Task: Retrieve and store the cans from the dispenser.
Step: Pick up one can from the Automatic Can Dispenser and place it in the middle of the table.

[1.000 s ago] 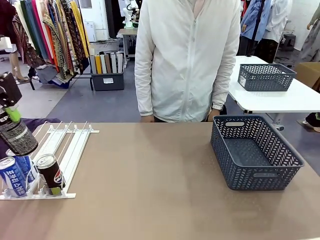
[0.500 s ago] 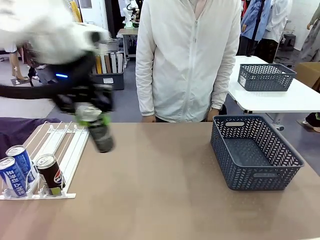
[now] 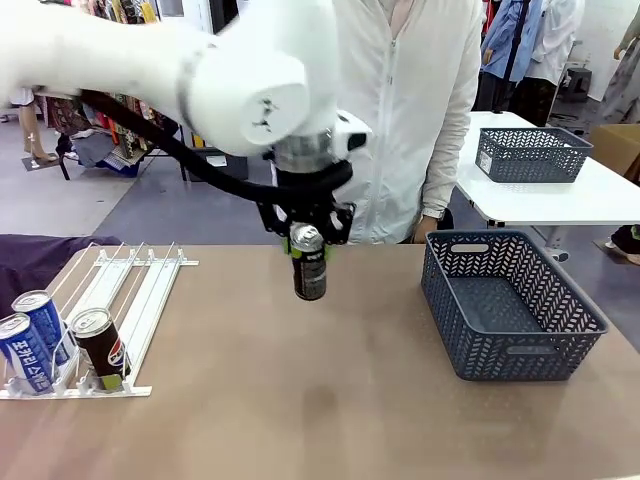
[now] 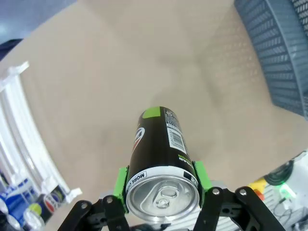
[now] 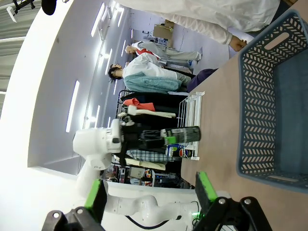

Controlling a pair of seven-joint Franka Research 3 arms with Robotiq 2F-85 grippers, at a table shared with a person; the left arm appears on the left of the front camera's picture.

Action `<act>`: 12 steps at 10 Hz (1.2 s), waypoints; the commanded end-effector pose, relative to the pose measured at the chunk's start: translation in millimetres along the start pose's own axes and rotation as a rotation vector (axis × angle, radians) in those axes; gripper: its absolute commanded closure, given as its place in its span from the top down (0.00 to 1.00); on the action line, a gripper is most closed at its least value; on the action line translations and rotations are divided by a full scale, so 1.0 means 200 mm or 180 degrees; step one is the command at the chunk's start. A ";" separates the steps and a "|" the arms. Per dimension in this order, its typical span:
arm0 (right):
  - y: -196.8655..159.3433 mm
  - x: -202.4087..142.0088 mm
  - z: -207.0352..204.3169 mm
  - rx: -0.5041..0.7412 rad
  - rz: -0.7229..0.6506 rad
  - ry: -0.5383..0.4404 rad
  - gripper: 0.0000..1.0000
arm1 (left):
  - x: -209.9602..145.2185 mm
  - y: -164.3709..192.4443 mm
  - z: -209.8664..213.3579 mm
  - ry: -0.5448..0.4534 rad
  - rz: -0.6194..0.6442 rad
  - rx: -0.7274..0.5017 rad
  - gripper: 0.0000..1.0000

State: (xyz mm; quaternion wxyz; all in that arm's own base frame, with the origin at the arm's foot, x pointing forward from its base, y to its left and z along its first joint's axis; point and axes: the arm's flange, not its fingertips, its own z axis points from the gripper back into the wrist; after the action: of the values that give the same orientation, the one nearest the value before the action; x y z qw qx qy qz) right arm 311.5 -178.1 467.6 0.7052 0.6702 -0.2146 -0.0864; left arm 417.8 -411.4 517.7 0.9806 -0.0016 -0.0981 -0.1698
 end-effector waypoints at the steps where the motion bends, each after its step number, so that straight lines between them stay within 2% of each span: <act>1: 0.00 0.00 0.01 -0.0004 0.0082 0.0041 1.00 | 0.18 -0.06 0.04 0.0391 -0.0236 -0.0165 0.00; 2: 0.00 0.00 0.01 -0.0004 0.0082 0.0041 1.00 | 0.00 0.00 0.00 0.0000 0.0000 0.0000 0.00; 4: 0.00 0.00 0.01 -0.0004 0.0082 0.0041 1.00 | 0.00 0.00 0.00 0.0000 0.0000 0.0000 0.00; 5: 0.00 0.00 0.01 -0.0004 0.0082 0.0041 1.00 | 0.09 -0.06 -0.11 0.0174 -0.0110 -0.0041 0.00; 6: 0.00 0.00 0.01 -0.0004 0.0082 0.0041 1.00 | 0.09 -0.06 -0.18 0.0012 -0.0247 -0.0061 0.00; 7: 0.00 0.00 0.01 -0.0004 0.0082 0.0041 1.00 | 0.12 -0.06 -0.26 0.0045 -0.0292 -0.0124 0.00; 12: 0.00 0.00 0.01 -0.0004 0.0082 0.0041 1.00 | 0.22 0.03 -0.59 0.0348 -0.0150 -0.0168 0.00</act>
State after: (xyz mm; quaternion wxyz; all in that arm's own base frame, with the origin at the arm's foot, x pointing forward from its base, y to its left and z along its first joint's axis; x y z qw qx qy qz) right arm 311.5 -178.2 467.6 0.7051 0.6703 -0.2146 -0.0864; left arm 484.5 -421.6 401.2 0.9807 -0.0093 -0.0412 -0.1912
